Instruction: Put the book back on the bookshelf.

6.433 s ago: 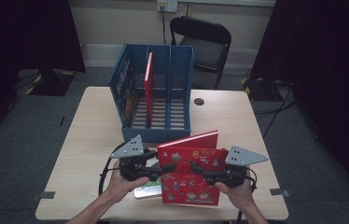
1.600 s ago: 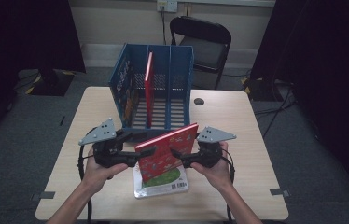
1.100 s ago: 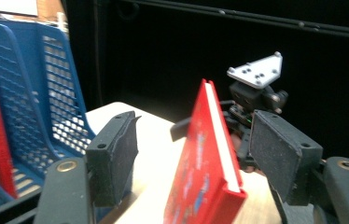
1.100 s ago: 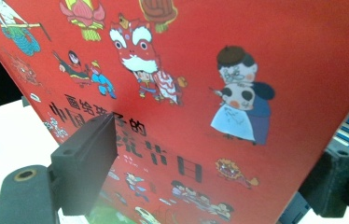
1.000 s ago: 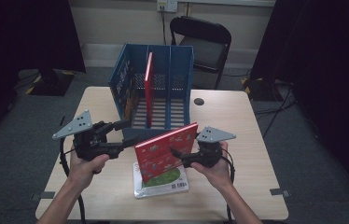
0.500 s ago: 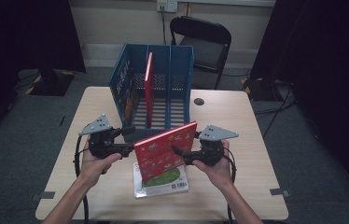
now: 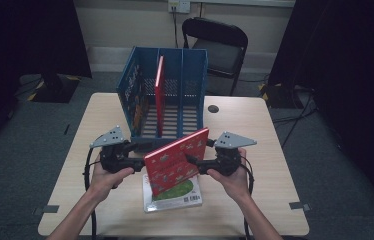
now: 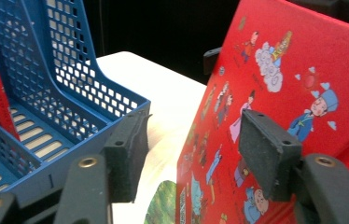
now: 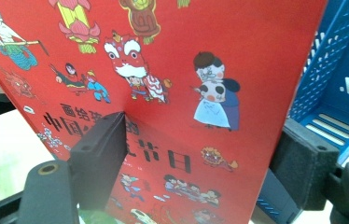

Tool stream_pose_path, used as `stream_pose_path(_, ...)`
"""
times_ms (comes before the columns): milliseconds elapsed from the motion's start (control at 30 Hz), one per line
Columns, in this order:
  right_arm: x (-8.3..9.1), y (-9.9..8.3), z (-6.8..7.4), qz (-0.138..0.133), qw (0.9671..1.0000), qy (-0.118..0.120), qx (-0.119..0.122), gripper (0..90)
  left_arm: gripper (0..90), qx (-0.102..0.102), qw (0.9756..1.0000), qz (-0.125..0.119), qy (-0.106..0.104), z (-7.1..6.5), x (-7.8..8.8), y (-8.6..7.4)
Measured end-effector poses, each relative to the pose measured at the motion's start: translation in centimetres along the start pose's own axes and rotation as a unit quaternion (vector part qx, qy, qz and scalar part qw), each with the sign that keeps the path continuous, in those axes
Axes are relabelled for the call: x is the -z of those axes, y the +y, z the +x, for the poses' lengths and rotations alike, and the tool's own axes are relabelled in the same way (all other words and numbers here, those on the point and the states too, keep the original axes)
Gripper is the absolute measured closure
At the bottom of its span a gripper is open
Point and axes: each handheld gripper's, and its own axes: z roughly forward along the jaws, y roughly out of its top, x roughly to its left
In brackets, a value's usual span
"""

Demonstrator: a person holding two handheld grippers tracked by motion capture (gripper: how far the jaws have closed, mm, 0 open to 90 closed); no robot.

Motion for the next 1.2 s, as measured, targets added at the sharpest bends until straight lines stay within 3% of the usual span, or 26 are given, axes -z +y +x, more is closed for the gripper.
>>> stream_pose_path(133,-0.3,0.1,0.0,0.001,0.9999,0.01,0.003,22.7,45.3,0.003,0.9999,-0.001,-0.01,-0.1,-0.1,-0.1)
stream_pose_path(267,-0.6,0.2,0.0,0.003,0.9999,0.013,0.001,18.4,41.7,0.001,1.0,0.001,-0.006,-0.1,-0.1,0.0)
stream_pose_path(633,-0.7,0.3,0.2,0.003,0.9999,0.009,0.008,16.2,43.3,0.012,0.9997,0.002,-0.023,0.0,-0.3,-0.1)
stream_pose_path(867,-0.4,0.7,0.1,-0.015,0.9999,0.004,-0.001,16.4,41.6,0.022,0.9993,0.008,-0.029,0.3,-0.6,-0.5)
stream_pose_path(1200,-0.7,0.8,0.0,-0.016,0.9998,0.006,-0.004,18.7,43.1,0.006,0.9987,0.018,-0.047,-0.5,-1.2,-0.5)
